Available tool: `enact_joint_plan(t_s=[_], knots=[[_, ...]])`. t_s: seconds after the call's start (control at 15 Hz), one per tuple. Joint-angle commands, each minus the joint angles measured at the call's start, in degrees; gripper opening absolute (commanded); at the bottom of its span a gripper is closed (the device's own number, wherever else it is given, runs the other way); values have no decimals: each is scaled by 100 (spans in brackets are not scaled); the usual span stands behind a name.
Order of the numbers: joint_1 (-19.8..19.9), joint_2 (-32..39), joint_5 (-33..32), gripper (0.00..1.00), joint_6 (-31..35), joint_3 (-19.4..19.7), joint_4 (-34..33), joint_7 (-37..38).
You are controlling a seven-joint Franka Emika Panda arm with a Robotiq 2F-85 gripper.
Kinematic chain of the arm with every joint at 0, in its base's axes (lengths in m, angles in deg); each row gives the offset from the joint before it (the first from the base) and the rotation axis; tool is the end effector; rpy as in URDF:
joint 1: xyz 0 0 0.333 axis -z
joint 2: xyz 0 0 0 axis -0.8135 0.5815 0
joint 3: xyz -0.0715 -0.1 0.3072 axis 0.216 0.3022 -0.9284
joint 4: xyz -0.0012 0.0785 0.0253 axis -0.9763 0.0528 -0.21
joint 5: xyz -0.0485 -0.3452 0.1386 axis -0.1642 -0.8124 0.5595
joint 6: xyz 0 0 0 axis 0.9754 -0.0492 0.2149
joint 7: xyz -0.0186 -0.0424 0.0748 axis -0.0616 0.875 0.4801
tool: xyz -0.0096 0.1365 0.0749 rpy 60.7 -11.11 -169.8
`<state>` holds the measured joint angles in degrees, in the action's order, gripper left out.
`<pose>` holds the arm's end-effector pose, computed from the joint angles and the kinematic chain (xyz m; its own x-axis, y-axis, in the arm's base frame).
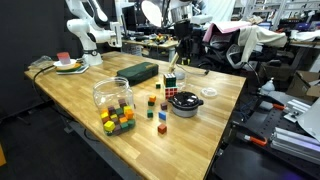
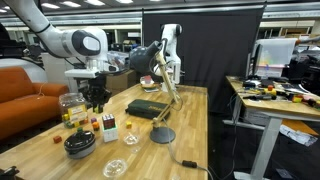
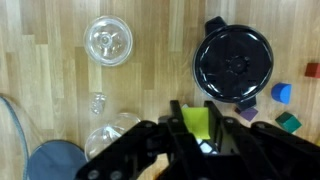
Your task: Pick up the yellow block and stack it on top of the rubix cube, then pick up the brown block and stack it on top of the yellow block.
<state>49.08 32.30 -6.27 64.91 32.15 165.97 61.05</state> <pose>0.4965 0.0600 0.2490 0.9556 0.2309 -0.1829 0.2442 -0.9683 0.0532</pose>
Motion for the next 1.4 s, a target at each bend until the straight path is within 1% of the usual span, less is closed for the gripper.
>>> enact_joint_plan(t_s=[0.0, 0.27, 0.33, 0.53, 0.93, 1.33], knots=[[20, 4, -11, 28, -40, -87, 15, -14], [34, 5, -18, 28, -57, -80, 26, -107], [36, 6, -18, 7, -58, -81, 26, -113], [-38, 49, -31, 7, 60, -164, -47, -136], [-222, 295, -279, 7, 140, -320, -550, -241], [-221, 990, -550, 7, 33, -314, -1253, -723]])
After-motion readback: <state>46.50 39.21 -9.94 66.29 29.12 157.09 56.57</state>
